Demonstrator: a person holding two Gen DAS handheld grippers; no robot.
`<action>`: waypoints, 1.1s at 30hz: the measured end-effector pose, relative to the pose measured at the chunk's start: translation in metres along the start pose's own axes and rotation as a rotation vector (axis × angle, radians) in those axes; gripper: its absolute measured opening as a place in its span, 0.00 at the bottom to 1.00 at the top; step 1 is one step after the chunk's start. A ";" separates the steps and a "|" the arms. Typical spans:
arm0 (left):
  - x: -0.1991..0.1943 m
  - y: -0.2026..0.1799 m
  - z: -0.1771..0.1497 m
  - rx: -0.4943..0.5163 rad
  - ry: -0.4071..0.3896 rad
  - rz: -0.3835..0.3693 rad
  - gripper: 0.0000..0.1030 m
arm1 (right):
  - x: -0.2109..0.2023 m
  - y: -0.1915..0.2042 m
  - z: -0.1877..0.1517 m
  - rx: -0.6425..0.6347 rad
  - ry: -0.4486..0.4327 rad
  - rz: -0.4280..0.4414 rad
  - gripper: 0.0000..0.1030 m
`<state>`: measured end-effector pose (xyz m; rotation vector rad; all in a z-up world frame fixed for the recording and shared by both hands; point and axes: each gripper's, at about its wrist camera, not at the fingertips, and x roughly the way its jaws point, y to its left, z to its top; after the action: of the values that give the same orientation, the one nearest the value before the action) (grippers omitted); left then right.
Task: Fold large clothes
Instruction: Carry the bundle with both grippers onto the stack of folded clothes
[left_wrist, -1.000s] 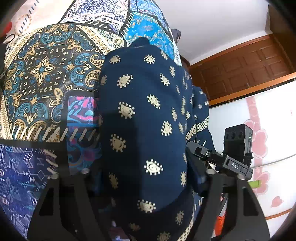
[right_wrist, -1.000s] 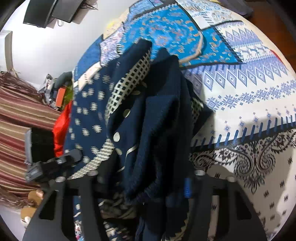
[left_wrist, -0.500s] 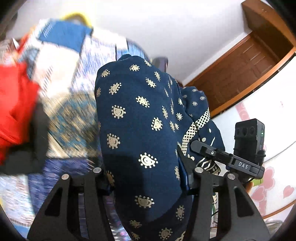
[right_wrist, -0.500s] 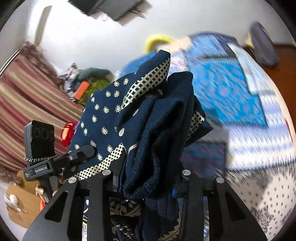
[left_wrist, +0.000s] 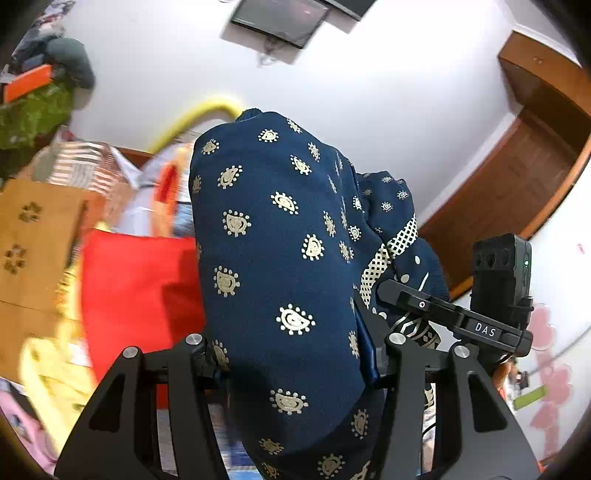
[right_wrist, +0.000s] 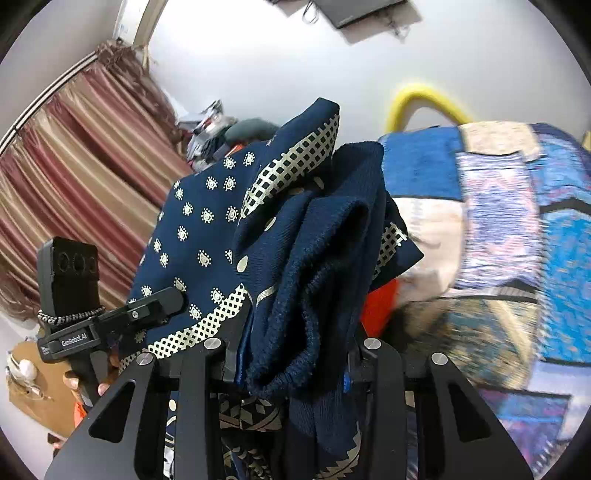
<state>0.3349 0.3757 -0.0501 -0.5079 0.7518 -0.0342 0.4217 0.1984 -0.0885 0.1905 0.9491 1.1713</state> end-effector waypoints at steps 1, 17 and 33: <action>-0.002 0.010 0.003 -0.006 0.000 0.016 0.52 | 0.014 0.003 0.001 0.000 0.010 0.009 0.32; 0.072 0.214 -0.036 -0.248 0.128 0.109 0.67 | 0.201 -0.037 -0.024 0.066 0.249 -0.069 0.44; 0.009 0.151 -0.030 -0.079 0.030 0.369 0.83 | 0.113 0.017 -0.024 -0.129 0.162 -0.296 0.50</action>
<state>0.2992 0.4938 -0.1435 -0.4377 0.8692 0.3325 0.4002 0.2931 -0.1529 -0.1471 1.0013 0.9789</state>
